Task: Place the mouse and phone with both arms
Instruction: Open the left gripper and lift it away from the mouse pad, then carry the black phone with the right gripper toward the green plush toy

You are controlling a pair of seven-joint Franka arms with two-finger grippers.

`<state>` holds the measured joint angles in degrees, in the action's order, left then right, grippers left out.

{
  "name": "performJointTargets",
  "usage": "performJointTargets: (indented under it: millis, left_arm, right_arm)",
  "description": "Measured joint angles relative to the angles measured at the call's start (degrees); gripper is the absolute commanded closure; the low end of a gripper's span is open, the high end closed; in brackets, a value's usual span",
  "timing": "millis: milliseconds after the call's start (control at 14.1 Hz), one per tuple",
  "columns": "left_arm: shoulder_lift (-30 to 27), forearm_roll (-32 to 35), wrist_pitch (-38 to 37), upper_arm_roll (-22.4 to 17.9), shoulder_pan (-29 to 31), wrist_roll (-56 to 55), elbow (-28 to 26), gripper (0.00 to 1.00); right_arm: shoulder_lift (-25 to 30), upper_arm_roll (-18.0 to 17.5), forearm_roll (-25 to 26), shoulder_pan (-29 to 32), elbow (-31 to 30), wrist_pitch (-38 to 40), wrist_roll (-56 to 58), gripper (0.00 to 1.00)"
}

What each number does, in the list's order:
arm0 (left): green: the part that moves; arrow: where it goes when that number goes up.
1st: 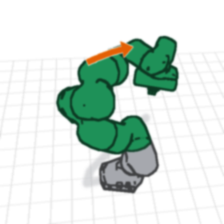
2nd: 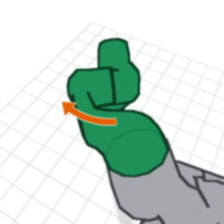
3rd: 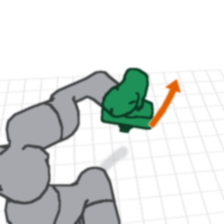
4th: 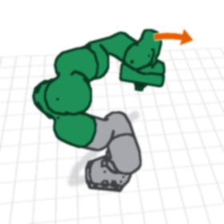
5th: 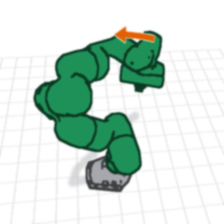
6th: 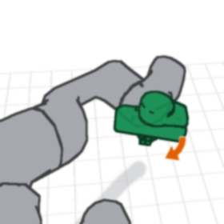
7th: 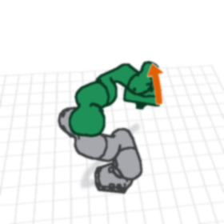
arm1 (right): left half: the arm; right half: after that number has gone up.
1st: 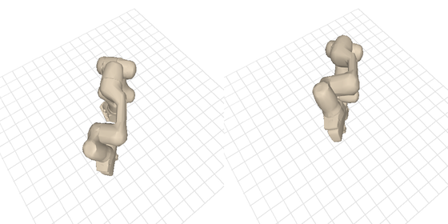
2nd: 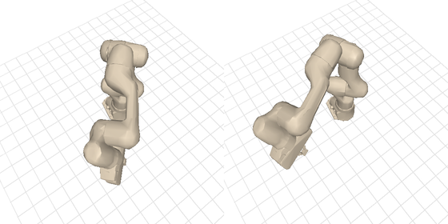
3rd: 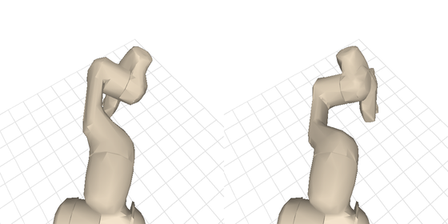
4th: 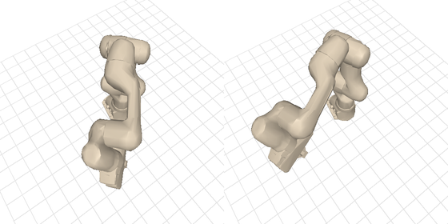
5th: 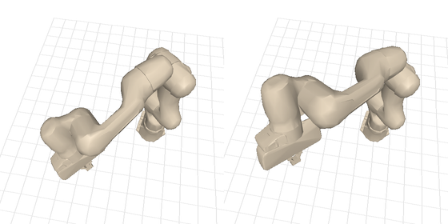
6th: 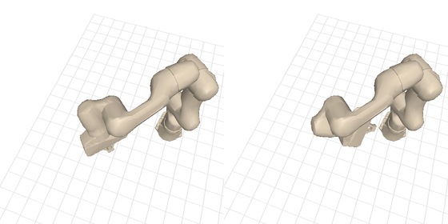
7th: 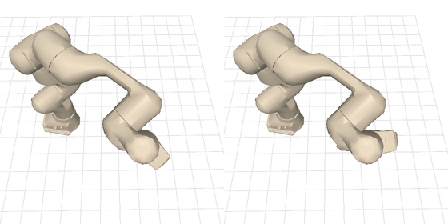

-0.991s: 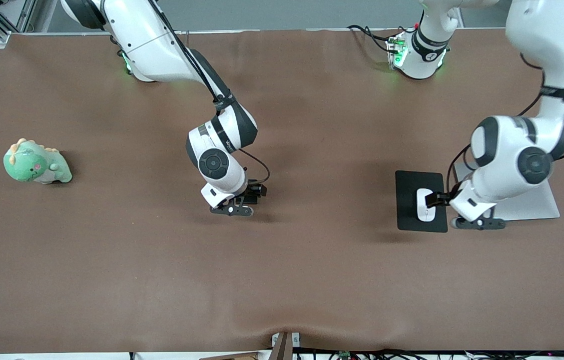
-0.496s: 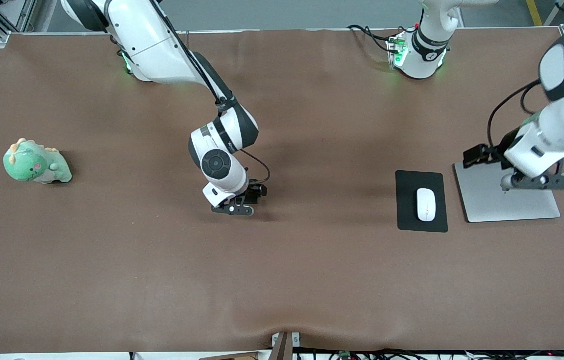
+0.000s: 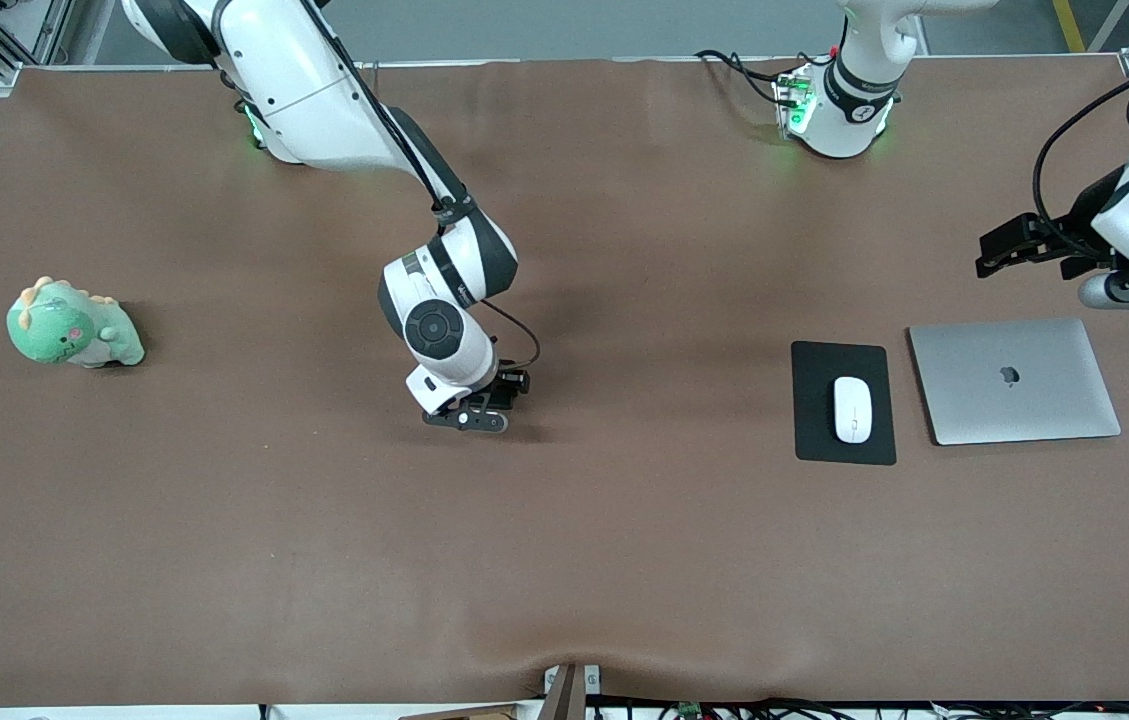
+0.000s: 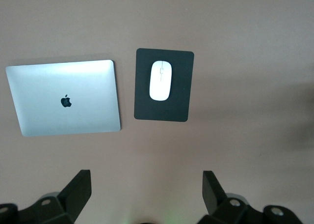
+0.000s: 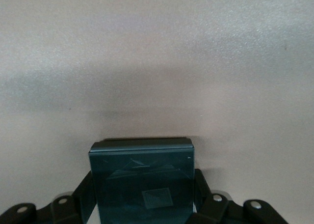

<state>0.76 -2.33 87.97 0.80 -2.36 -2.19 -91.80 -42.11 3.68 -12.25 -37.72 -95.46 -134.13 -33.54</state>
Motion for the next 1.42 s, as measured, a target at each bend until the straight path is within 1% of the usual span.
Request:
performJointTargets:
  millis: [212, 496, 637, 779, 991, 1133, 1416]
  left_arm:
    - [0.01, -0.03, -1.14, -0.55, -0.16, 0.00, 0.60, 0.00]
    - [0.13, -0.03, -1.28, -0.79, -1.56, 0.00, 0.60, 0.00]
    - [0.14, -0.03, -1.29, -1.12, -2.13, 0.00, 0.62, 0.00]
    - [0.14, -0.03, -1.29, -1.25, -2.10, 0.00, 0.66, 0.00]
    - [0.14, -0.03, -1.30, -1.49, -2.08, 0.00, 0.75, 0.00]
    - [0.14, -0.03, -1.30, -1.67, -2.03, 0.00, 0.89, 0.00]
    - [0.15, -0.03, -1.30, -1.86, -1.74, 0.00, 1.65, 0.00]
  right_arm:
    - [0.65, 0.92, 0.00, 0.80, 1.11, 4.33, 0.00, 1.00]
    - [4.98, 1.56, 0.03, 5.30, 1.75, 12.55, 0.37, 1.00]
    - [6.95, 2.02, 0.24, 6.80, 1.20, 14.28, 0.47, 1.00]
    - [8.55, 2.90, 1.60, 6.97, -0.24, 14.40, 0.48, 1.00]
    - [11.12, 3.62, 5.73, 7.37, -3.97, 14.26, 0.44, 1.00]
    - [13.44, 3.96, 8.06, 8.92, -7.96, 12.57, 0.99, 1.00]
    - [18.44, 4.30, 8.55, 14.72, -17.19, 7.80, 10.28, 1.00]
